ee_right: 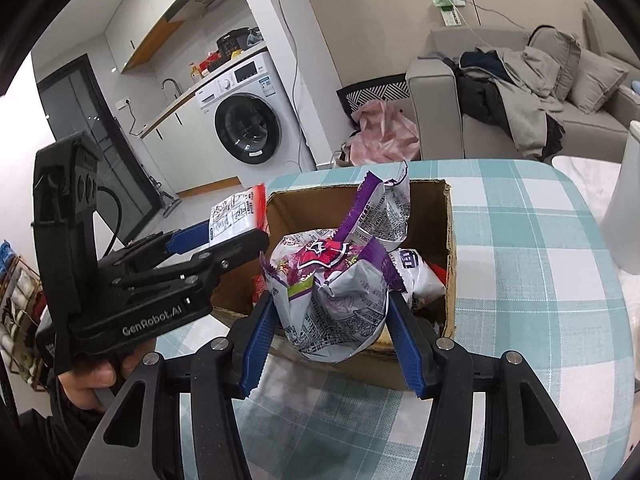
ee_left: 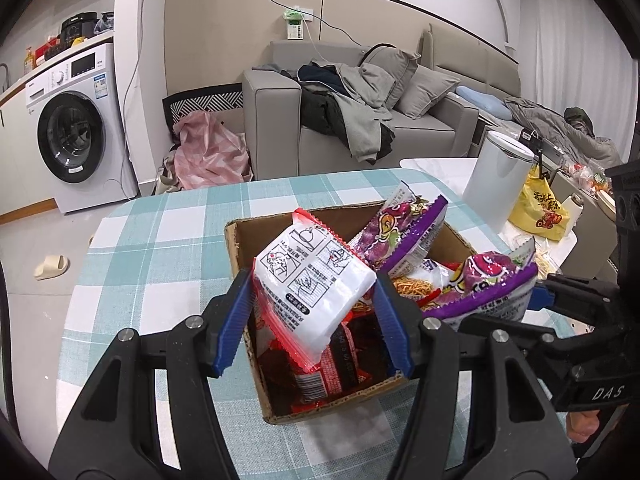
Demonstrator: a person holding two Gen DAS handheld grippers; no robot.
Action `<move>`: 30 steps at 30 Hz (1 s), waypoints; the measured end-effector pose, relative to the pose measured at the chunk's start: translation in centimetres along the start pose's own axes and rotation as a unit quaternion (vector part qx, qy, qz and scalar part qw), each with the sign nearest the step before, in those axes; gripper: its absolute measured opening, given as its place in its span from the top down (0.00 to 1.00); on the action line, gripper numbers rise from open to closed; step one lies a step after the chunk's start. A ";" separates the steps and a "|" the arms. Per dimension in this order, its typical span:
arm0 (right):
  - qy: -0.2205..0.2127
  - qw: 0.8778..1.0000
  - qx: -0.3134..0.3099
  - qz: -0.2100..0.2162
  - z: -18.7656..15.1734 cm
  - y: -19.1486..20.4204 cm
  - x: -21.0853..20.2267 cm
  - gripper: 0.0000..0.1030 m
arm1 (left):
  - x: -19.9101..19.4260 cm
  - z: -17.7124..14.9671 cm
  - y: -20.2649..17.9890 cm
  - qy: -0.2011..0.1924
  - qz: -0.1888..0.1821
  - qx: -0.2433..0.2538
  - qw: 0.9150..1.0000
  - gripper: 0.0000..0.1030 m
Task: Organize snacks
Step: 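Carry both held packs over the box and lower them inside, then open both tools to drop the packs into the box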
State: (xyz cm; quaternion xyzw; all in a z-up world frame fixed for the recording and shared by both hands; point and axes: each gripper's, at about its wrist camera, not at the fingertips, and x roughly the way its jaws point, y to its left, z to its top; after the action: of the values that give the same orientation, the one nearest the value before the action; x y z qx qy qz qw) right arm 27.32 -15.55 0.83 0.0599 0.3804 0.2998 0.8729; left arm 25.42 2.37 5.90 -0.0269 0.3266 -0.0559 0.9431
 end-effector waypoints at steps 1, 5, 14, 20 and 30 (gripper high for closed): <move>0.002 1.000 0.001 -0.001 0.1 0.0 0.0 0.46 | 0.2 0.0 0.0 0.001 0.000 0.001 1.000 0.44; -0.001 1.000 0.005 -0.013 0.4 -0.5 -0.1 0.46 | 0.6 -0.1 -0.3 0.004 -0.002 0.004 1.000 0.44; -0.027 0.999 0.009 -0.028 0.8 -0.8 0.1 0.46 | 1.9 -1.4 -0.7 0.024 -0.009 0.010 1.000 0.44; -0.036 0.999 0.002 -0.036 1.2 -0.3 1.5 0.45 | 2.7 -2.0 -0.8 0.029 -0.012 0.016 0.999 0.44; -0.040 0.998 -0.012 -0.039 1.3 -0.2 2.1 0.37 | 3.3 -2.3 -1.0 0.030 -0.008 0.022 0.999 0.41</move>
State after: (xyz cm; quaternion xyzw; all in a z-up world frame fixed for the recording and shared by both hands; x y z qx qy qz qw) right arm 29.49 -14.31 0.37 0.0463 0.3440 0.2670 0.8990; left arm 26.44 0.94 2.13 -0.0076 0.3537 -0.0717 0.9326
